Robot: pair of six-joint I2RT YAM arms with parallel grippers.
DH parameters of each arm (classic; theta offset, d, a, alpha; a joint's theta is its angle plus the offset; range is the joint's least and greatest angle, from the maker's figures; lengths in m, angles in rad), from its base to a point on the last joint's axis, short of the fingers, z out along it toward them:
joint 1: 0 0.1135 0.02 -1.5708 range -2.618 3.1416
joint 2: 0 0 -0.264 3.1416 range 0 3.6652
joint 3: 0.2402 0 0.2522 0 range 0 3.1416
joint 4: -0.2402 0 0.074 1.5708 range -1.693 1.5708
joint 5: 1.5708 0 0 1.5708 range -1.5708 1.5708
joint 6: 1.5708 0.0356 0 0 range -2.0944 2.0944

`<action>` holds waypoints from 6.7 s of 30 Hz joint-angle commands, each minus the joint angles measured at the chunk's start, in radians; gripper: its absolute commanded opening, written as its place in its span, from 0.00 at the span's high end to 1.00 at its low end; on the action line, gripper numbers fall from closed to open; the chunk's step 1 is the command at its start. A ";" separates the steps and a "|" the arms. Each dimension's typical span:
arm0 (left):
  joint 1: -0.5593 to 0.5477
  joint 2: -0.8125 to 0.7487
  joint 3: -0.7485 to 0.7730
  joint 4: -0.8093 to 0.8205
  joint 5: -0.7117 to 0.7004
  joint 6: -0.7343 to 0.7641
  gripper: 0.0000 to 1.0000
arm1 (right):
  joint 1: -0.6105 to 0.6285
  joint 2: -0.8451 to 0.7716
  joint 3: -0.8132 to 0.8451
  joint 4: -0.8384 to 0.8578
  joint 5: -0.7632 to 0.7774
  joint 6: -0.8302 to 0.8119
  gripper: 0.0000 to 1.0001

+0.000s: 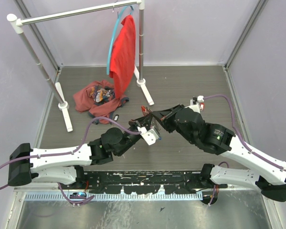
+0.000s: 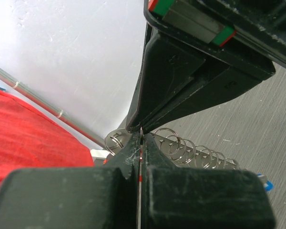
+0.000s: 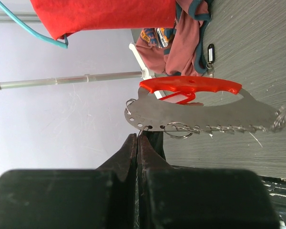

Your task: Put the keys on the keyring

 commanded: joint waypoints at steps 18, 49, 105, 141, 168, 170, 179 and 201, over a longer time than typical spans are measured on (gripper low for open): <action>-0.005 -0.063 -0.017 0.101 -0.026 -0.006 1.00 | 0.006 -0.025 0.006 0.028 0.022 -0.002 0.87; -0.004 -0.235 0.137 -0.311 0.105 -0.267 1.00 | 0.006 -0.256 0.058 0.119 0.012 -1.082 0.58; -0.005 -0.278 0.360 -0.364 0.647 -0.573 1.00 | 0.006 -0.134 0.163 0.380 -0.978 -1.806 0.67; -0.005 -0.278 0.376 -0.449 0.628 -0.530 0.74 | 0.006 -0.080 0.348 0.081 -0.931 -1.824 0.99; -0.005 -0.239 0.421 -0.699 0.589 -0.476 0.70 | 0.006 0.073 0.561 -0.334 -0.781 -1.920 0.99; -0.005 -0.247 0.414 -0.691 0.579 -0.479 0.70 | 0.006 0.063 0.564 -0.331 -0.785 -1.918 0.99; -0.005 -0.211 0.439 -0.698 0.545 -0.464 0.62 | 0.006 0.126 0.635 -0.442 -0.772 -1.931 0.99; -0.005 -0.106 0.534 -0.854 0.540 -0.419 0.58 | 0.006 0.140 0.635 -0.474 -0.761 -1.955 0.99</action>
